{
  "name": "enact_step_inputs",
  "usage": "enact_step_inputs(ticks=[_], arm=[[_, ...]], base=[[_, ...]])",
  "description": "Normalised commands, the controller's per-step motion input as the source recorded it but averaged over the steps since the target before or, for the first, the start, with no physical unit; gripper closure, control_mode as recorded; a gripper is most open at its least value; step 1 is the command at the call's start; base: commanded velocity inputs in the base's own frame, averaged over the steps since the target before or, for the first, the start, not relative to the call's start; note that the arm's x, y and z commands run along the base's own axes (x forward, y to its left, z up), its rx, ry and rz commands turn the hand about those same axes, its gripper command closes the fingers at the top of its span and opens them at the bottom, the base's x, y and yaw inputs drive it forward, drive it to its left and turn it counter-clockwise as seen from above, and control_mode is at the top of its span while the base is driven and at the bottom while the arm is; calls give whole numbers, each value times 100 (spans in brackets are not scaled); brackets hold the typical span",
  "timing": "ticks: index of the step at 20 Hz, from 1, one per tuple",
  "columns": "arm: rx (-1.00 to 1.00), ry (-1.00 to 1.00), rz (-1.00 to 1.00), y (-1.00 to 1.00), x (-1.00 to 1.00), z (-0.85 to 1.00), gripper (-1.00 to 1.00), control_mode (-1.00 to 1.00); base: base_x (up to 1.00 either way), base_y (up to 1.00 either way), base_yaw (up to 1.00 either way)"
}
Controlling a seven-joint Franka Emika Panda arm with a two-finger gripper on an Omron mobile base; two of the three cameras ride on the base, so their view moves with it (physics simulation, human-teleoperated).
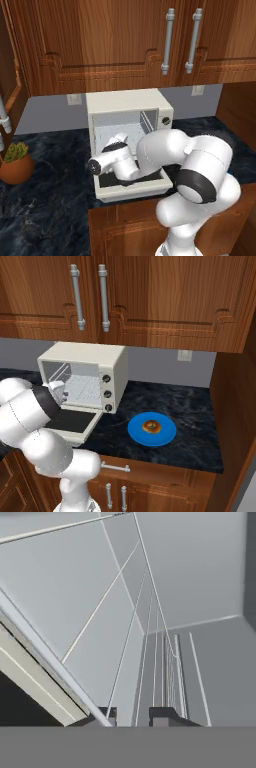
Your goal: Pick up the bagel from the plate, place it on the toaster oven rack, close the door, and set the timer.
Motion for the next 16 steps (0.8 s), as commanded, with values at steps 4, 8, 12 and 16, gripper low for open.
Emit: enact_step_inputs(ticks=[4,8,12,16], arm=[[0,11,0,0,-76,0,100,-100],[0,18,0,0,-69,0,100,-100],[0,23,0,4,-59,0,100,-100],[0,20,0,9,-53,0,100,-100]], base=[[0,0,0],[0,0,0],[0,0,0],[0,0,0]])
